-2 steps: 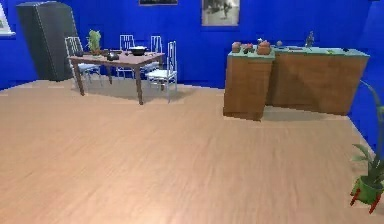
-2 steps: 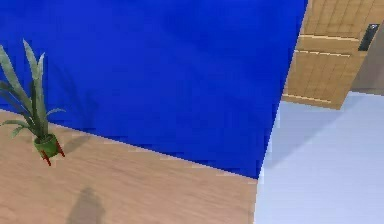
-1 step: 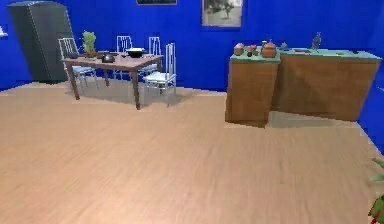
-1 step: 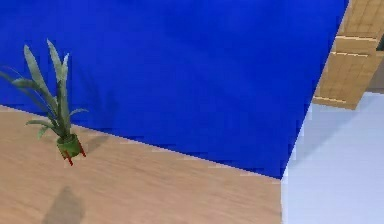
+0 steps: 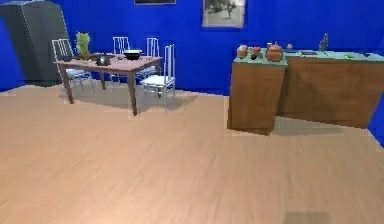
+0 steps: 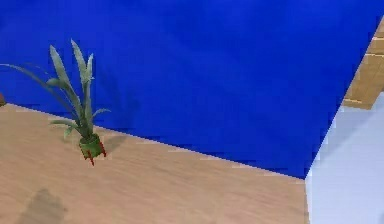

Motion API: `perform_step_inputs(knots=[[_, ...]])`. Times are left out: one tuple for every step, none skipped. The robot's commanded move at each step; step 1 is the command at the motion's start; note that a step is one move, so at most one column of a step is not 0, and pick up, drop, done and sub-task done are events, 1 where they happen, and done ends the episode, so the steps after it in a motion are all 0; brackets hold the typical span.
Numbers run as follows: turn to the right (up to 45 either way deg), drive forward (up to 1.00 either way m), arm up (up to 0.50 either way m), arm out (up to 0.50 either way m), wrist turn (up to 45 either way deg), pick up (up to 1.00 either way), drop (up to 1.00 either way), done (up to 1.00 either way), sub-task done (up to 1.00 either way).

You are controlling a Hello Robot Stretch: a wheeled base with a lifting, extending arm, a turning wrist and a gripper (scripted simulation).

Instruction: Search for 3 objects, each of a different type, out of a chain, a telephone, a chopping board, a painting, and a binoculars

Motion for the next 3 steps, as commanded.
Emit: perform_step_inputs(knots=[[24.0,0.00,0.00,0.00,0.0,0.00,0.00,0.00,0.00],[0.0,1.00,0.00,0.00,0.0,0.00,0.00,0.00,0.00],[0.0,0.90,0.00,0.00,0.0,0.00,0.00,0.00,0.00]])
